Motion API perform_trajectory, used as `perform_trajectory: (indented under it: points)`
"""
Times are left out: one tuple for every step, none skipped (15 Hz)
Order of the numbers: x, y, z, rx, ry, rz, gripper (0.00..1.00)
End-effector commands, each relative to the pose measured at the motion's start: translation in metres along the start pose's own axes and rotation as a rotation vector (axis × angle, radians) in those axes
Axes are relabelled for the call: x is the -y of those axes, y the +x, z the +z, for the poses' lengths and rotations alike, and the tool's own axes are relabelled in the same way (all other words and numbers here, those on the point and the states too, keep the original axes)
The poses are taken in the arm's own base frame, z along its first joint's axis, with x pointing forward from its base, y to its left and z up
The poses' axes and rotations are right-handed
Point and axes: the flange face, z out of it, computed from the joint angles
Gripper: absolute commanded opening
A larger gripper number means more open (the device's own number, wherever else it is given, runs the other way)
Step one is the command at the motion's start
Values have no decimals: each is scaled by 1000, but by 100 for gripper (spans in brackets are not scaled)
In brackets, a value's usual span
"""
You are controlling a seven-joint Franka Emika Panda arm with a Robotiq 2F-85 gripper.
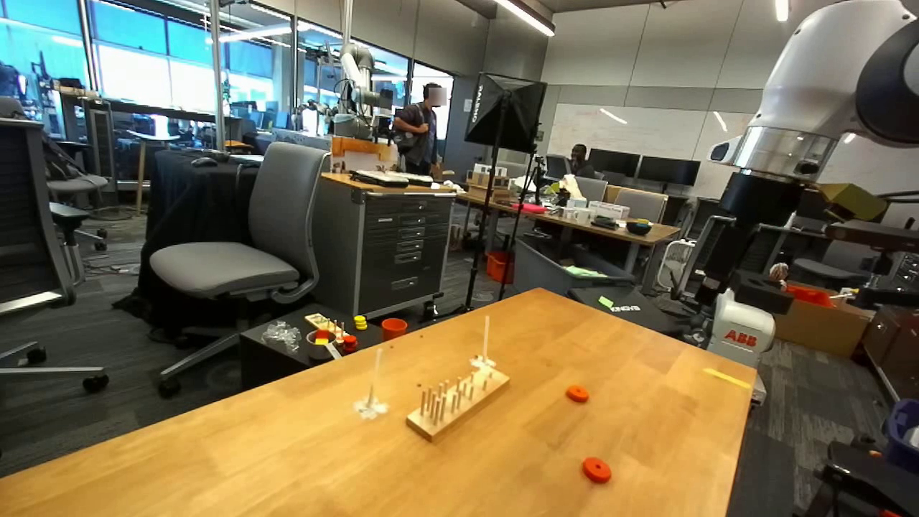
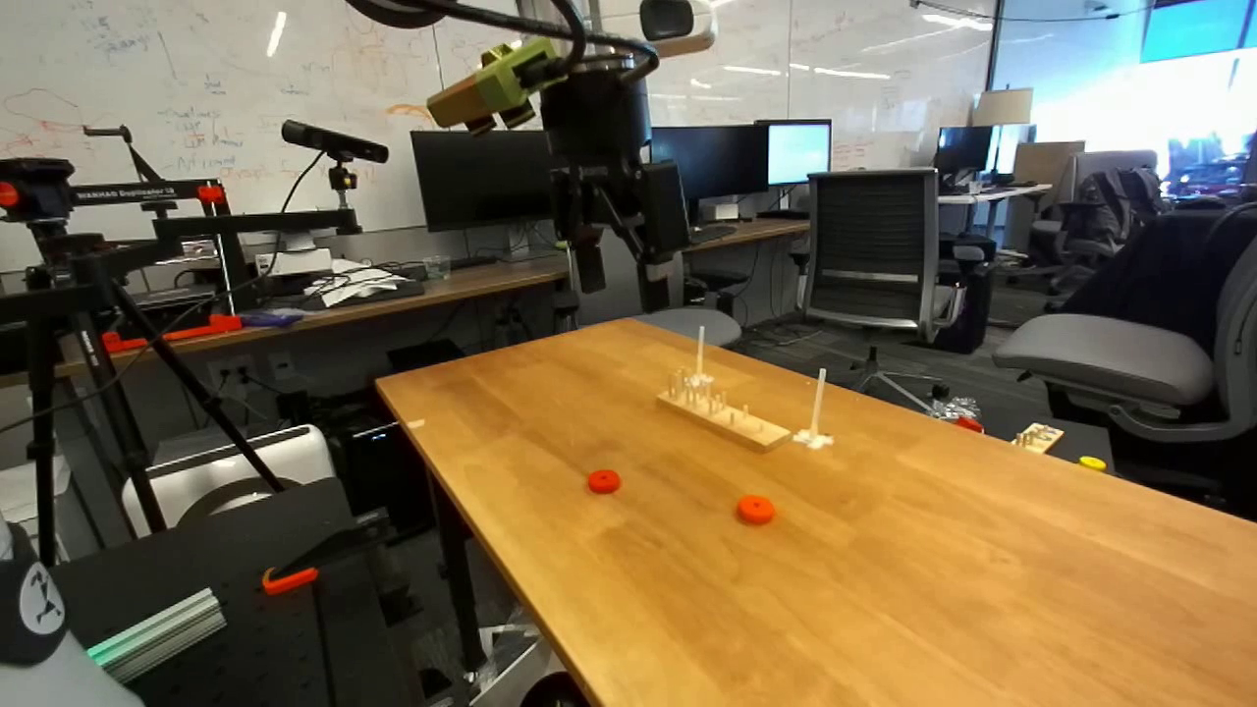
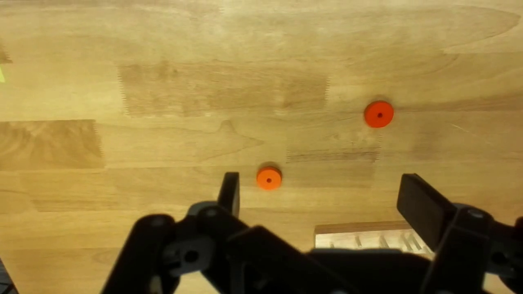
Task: Put the orange ring on the right on the rack
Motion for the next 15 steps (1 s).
perform_trajectory:
  points:
    - [0, 0, 0, 1, 0, 0, 100]
    - [0, 0, -1, 0, 0, 0, 100]
    - [5, 7, -3, 8, 6, 18, 100]
    - [9, 14, -3, 16, 9, 32, 100]
    - [11, 24, -1, 31, -3, 58, 100]
    - [13, 35, 1, 34, -3, 89, 100]
    - [14, 46, 4, 53, -8, 113, 100]
    - [15, 57, 6, 63, -8, 140, 100]
    - [15, 69, 10, 82, -4, 167, 100]
    - [15, 79, 13, 95, -5, 190, 100]
    - [14, 89, 18, 113, -9, 213, 100]
    - [11, 97, 23, 129, -10, 233, 100]
    - [7, 105, 30, 155, -16, 255, 100]
    - [3, 112, 37, 176, -25, 275, 100]
    - [-3, 118, 47, 197, -34, 296, 100]
